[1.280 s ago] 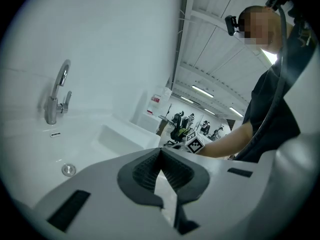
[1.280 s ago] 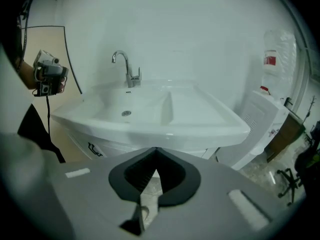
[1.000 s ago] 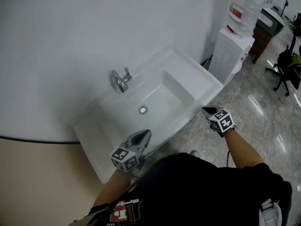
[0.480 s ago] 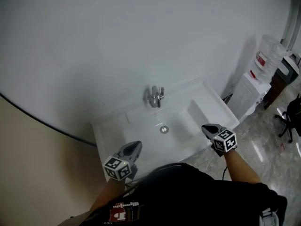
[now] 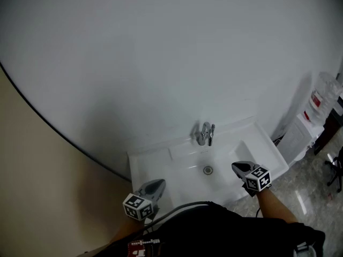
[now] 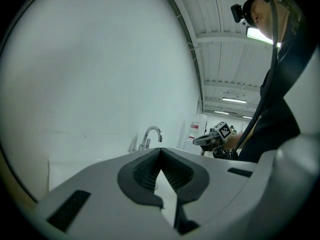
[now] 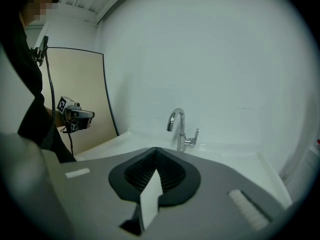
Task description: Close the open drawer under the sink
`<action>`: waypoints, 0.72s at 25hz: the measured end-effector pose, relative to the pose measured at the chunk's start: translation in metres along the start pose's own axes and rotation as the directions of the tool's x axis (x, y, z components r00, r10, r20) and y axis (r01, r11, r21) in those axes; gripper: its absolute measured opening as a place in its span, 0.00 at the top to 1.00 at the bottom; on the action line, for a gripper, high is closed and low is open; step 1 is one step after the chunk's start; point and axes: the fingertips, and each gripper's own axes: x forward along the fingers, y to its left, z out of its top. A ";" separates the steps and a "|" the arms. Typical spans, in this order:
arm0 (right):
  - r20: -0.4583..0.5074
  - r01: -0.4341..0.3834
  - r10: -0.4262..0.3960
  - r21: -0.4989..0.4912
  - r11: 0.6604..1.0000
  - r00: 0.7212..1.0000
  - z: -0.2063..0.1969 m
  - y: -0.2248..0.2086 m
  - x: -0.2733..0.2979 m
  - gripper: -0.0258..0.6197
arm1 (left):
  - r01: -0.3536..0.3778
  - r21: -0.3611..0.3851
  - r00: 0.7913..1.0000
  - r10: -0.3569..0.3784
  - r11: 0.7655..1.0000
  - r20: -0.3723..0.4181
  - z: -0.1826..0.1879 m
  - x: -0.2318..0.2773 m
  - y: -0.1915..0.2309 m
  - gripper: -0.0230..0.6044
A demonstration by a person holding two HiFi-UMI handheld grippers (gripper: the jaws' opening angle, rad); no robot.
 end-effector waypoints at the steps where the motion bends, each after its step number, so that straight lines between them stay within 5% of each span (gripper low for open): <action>1: -0.003 -0.014 0.014 -0.004 1.000 1.000 0.001 0.003 0.006 0.96 | -0.013 -0.010 1.000 0.013 1.000 0.002 -0.004 -0.004 0.003 0.97; 9: 0.008 -0.151 0.151 -0.020 0.988 0.989 0.016 -0.010 0.036 0.96 | -0.138 -0.073 0.989 0.141 0.988 0.037 -0.015 -0.015 0.006 0.97; 15: -0.040 -0.301 0.299 -0.145 0.942 0.954 0.022 -0.050 0.042 0.96 | -0.321 -0.113 0.938 0.332 0.940 0.102 -0.013 0.006 -0.015 0.97; 18: -0.034 -0.355 0.353 -0.140 0.925 0.935 0.025 -0.075 0.030 0.96 | -0.313 -0.199 0.926 0.345 0.929 0.154 -0.005 0.031 -0.047 0.97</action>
